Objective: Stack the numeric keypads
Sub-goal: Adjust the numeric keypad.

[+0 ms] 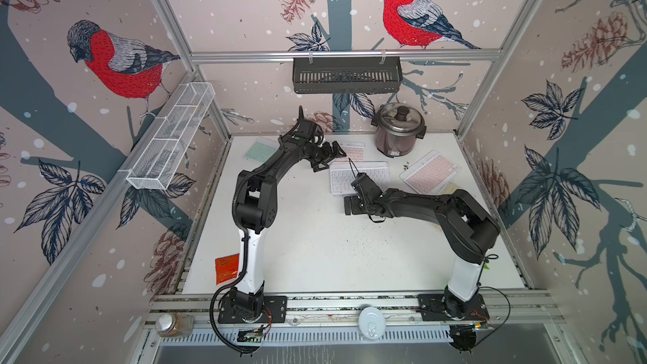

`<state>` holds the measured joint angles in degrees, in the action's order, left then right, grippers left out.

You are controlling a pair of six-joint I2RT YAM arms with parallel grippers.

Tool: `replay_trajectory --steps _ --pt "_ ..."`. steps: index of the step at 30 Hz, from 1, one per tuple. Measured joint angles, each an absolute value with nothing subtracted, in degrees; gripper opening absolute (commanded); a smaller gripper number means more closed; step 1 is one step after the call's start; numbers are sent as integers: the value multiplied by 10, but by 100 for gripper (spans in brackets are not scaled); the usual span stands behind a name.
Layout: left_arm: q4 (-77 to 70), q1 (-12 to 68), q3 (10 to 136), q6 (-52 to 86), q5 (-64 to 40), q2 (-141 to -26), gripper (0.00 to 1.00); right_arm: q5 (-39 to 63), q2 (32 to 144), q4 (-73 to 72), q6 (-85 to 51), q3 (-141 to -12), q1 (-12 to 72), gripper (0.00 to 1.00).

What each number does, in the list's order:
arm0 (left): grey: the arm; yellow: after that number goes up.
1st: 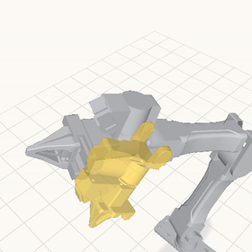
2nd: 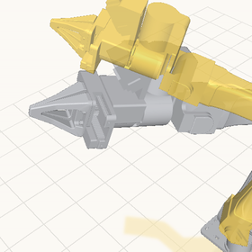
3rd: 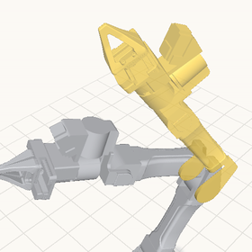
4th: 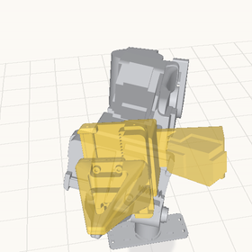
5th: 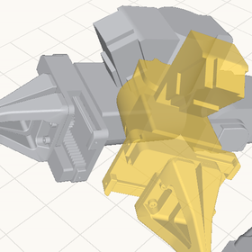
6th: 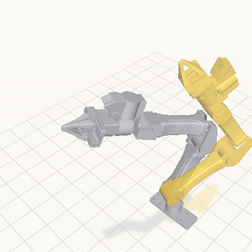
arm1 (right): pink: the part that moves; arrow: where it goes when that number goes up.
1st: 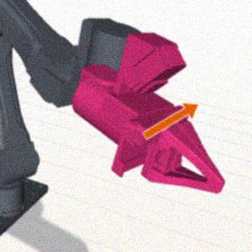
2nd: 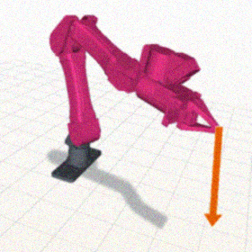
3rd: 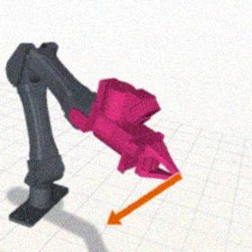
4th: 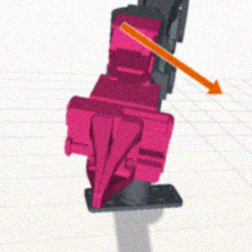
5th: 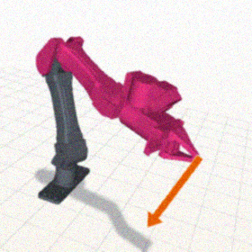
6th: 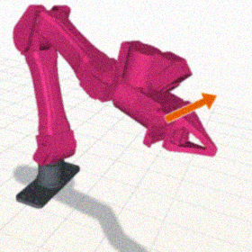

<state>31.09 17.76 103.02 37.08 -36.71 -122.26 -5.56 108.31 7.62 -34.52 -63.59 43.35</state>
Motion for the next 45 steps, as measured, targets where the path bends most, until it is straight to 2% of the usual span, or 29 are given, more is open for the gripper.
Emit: replay_trajectory --steps 10,21,34,45 --pt "279 133 852 360 -375 -1123 99 -29 1173 154 -363 -786 436 100" --pt "259 129 822 345 -389 -1118 99 -15 1144 216 -363 -783 427 100" --pt "249 121 808 344 -404 -1115 99 -185 1194 349 -344 -881 448 100" --pt "246 116 802 341 -407 -1114 99 -234 1233 388 -330 -943 446 100"
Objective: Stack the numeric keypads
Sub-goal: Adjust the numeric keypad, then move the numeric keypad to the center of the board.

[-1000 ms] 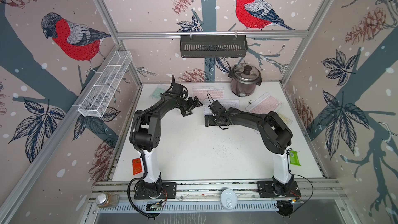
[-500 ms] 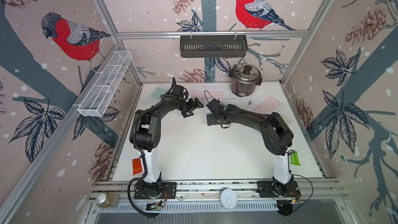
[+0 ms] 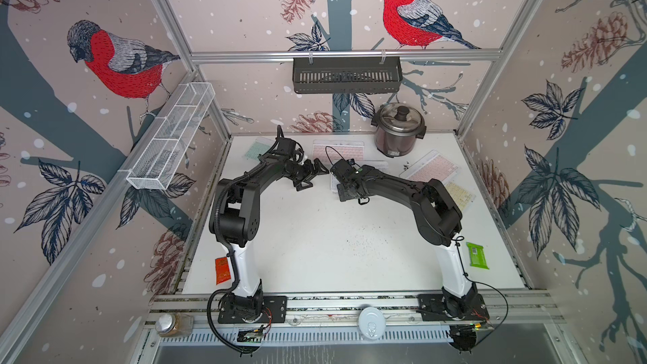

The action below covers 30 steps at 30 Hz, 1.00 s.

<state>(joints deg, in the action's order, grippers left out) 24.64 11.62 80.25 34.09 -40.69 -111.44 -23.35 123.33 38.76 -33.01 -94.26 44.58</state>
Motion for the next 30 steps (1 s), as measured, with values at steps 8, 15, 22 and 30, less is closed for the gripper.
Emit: replay_trajectory --steps 8,15,22,30 --pt "246 115 799 341 -409 -1114 98 -230 1213 387 -328 -926 447 100" --pt "235 141 780 350 -402 -1086 99 -177 991 340 -331 -731 400 100" --pt "157 228 737 412 -388 -1026 99 -102 812 267 -332 -555 79 100" --pt "63 367 763 479 -365 -1063 99 -54 920 220 -300 -631 -94 100"
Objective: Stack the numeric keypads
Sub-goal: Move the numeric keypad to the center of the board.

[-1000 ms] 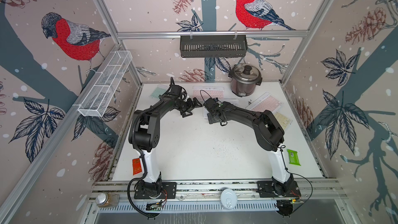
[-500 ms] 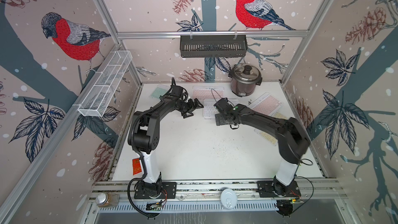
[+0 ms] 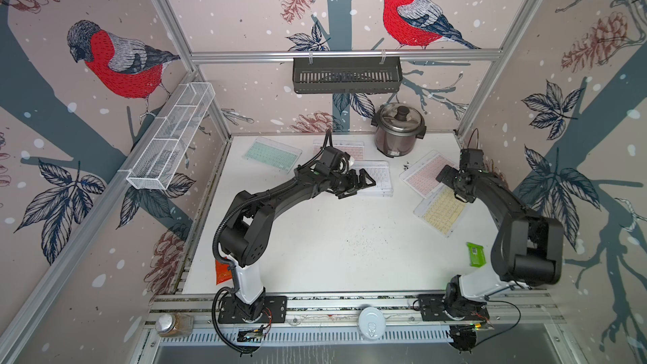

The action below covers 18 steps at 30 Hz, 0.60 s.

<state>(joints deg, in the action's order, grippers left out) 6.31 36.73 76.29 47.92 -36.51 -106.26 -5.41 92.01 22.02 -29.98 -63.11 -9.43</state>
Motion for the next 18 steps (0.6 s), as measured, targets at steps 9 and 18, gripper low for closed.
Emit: replay_trajectory --steps 9,18 --pt "15 420 776 517 -374 -1129 99 -33 1078 179 -247 -717 -157 100" --pt "15 420 820 520 -380 -1181 99 0 1148 129 -218 -764 -170 100"
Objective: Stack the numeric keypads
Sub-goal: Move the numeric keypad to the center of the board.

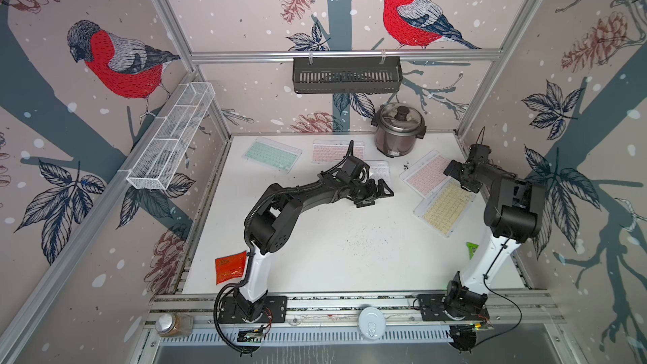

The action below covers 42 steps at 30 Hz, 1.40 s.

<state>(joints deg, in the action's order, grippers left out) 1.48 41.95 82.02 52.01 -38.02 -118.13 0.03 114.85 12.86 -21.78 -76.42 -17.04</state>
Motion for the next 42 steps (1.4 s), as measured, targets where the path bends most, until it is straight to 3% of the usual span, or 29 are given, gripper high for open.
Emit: replay_trajectory --steps 14,32,42 --pt "54 418 844 492 -384 -1196 99 51 1177 28 -209 -743 -184 100" --pt "58 417 799 480 -372 -1136 99 44 1022 -29 -246 -525 -97 100" --pt "67 397 703 472 -368 -1071 99 30 902 36 -312 -425 14 100"
